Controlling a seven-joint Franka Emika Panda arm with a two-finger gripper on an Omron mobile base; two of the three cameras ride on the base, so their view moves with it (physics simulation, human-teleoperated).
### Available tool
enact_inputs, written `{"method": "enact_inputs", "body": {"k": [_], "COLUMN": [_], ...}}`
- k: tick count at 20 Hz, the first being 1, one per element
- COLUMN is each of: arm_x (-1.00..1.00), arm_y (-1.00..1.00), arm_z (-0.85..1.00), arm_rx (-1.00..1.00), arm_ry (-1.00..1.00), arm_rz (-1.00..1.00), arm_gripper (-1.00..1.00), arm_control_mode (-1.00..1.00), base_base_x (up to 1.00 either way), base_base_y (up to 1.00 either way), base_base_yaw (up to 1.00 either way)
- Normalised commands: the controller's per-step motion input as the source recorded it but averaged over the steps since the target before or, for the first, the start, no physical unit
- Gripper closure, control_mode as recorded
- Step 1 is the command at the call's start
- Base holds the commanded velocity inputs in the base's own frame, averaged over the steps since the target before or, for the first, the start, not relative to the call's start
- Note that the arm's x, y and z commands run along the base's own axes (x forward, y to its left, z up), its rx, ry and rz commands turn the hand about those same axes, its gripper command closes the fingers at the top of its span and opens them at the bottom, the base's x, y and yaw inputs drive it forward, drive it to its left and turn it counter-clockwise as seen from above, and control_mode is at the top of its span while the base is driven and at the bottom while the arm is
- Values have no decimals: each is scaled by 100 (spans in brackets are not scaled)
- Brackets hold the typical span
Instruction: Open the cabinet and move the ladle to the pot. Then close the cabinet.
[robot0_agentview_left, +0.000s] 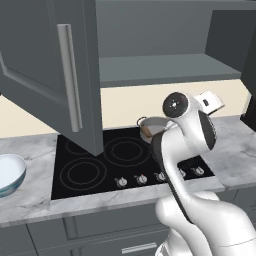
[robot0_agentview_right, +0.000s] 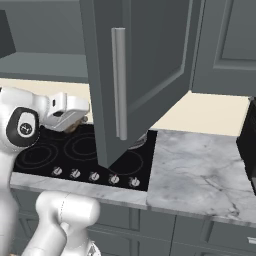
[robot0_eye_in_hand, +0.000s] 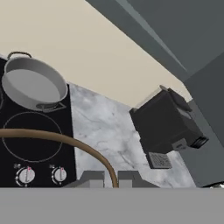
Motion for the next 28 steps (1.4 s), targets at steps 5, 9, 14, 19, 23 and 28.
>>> {"method": "enact_inputs", "body": {"k": [5,9,14,19,23,28], "arm_x": [58,61,55,53,49,45], "arm_y": [-11,-11,-14,-17,-21,-18], "arm_z": [-26,-15,-17,-27,-34,-35], "arm_rx": [0,0,0,0,0,0], "arm_ry": [0,0,2,4,2,0], "arm_rz": [-9,-8,-8,-8,-5,-3], "arm_gripper": [100,100,100,100,100,100], "arm_control_mode": [-100,-100,-100,-100,-100,-100], "base_base_x": [0,0,0,0,0,0], "base_base_y": [0,0,0,0,0,0], "base_base_yaw": [0,0,0,0,0,0]}}
